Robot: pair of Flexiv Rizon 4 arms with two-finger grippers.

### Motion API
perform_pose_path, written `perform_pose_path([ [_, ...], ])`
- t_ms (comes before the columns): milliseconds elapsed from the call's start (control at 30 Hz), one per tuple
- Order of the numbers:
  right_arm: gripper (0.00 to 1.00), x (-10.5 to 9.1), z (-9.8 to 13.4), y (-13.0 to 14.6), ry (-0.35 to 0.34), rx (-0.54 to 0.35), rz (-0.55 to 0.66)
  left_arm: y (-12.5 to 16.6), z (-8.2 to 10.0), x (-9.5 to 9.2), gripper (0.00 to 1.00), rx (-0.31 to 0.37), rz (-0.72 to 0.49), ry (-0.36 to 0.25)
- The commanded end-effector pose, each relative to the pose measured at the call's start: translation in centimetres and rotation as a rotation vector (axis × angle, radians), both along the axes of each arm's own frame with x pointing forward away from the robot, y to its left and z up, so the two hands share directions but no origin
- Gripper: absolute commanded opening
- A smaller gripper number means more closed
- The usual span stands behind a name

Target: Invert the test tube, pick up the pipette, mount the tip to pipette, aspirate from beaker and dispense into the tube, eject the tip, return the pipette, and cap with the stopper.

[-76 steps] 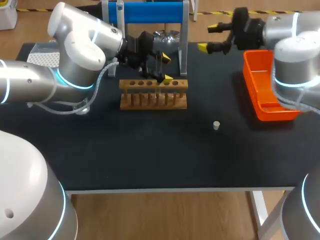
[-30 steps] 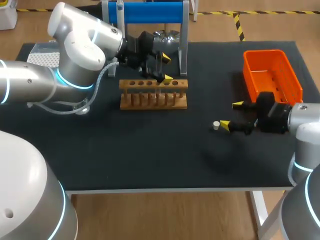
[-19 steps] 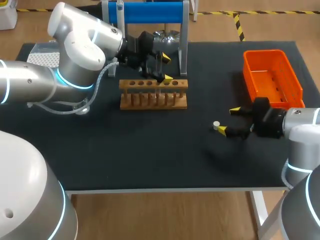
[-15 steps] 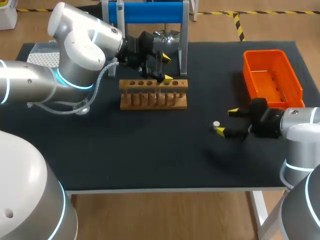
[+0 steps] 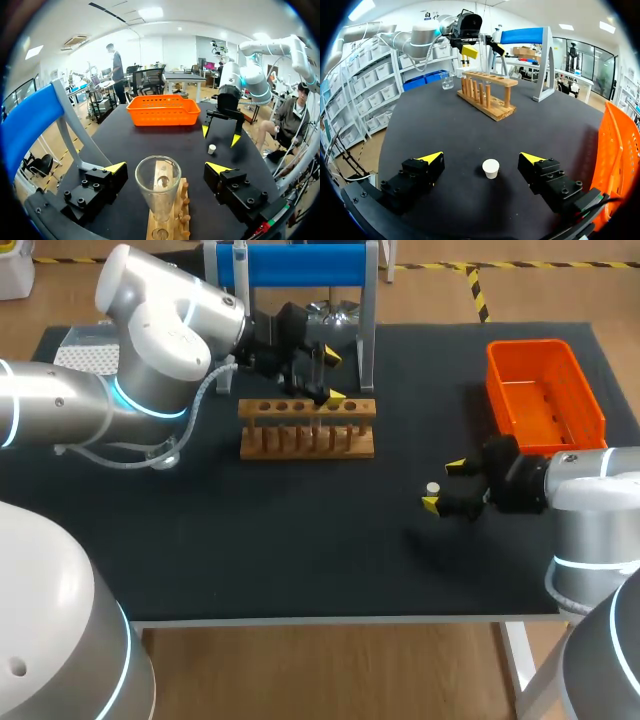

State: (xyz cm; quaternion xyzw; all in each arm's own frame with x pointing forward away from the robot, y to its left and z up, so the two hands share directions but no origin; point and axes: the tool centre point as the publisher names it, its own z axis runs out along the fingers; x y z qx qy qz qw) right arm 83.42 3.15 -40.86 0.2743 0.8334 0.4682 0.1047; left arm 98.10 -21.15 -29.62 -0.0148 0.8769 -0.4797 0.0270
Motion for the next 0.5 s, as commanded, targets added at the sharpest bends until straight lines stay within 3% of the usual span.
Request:
perform_pose_path([
  [33,1.0,0.37,-0.54,0.65,0.004,-0.011,-0.006,-0.03,-0.01,0.09,1.0,0.001,-0.001,0.002],
  [500,0.8,0.86,-1.52,1.05,0.016,-0.034,-0.02,-0.03,-0.01,0.09,1.0,0.001,-0.001,0.002],
])
